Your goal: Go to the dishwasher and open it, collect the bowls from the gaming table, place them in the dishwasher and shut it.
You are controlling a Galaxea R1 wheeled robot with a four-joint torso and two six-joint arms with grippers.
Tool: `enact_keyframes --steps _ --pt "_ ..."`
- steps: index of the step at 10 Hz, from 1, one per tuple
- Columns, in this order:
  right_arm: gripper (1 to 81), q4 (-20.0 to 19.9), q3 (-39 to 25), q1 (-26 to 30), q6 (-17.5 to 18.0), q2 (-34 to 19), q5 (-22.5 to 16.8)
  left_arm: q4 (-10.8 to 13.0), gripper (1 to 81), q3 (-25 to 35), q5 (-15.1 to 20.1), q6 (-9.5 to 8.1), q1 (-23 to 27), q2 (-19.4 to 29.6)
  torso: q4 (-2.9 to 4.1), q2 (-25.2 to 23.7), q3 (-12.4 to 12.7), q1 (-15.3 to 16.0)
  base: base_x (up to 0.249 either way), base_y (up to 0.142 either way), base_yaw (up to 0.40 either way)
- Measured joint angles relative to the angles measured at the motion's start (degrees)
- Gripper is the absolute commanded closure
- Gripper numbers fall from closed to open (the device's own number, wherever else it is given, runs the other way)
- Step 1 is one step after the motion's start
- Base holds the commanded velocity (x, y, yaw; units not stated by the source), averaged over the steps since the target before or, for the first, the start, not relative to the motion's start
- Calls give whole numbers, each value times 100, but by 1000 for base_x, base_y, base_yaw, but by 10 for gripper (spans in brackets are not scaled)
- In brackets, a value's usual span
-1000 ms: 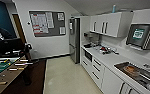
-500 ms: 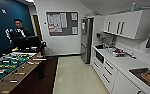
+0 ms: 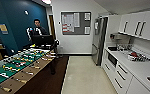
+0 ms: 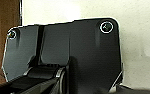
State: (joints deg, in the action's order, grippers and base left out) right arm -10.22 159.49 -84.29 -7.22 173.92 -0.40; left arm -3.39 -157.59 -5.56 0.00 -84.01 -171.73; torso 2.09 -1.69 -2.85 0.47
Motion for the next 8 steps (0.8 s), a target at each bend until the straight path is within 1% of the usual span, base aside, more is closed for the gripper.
enact_keyframes --steps 8 --pt "10 -6 32 6 0 -13 0 0 10 -5 30 2 2 -51 0 0 0 0 0 0 356"
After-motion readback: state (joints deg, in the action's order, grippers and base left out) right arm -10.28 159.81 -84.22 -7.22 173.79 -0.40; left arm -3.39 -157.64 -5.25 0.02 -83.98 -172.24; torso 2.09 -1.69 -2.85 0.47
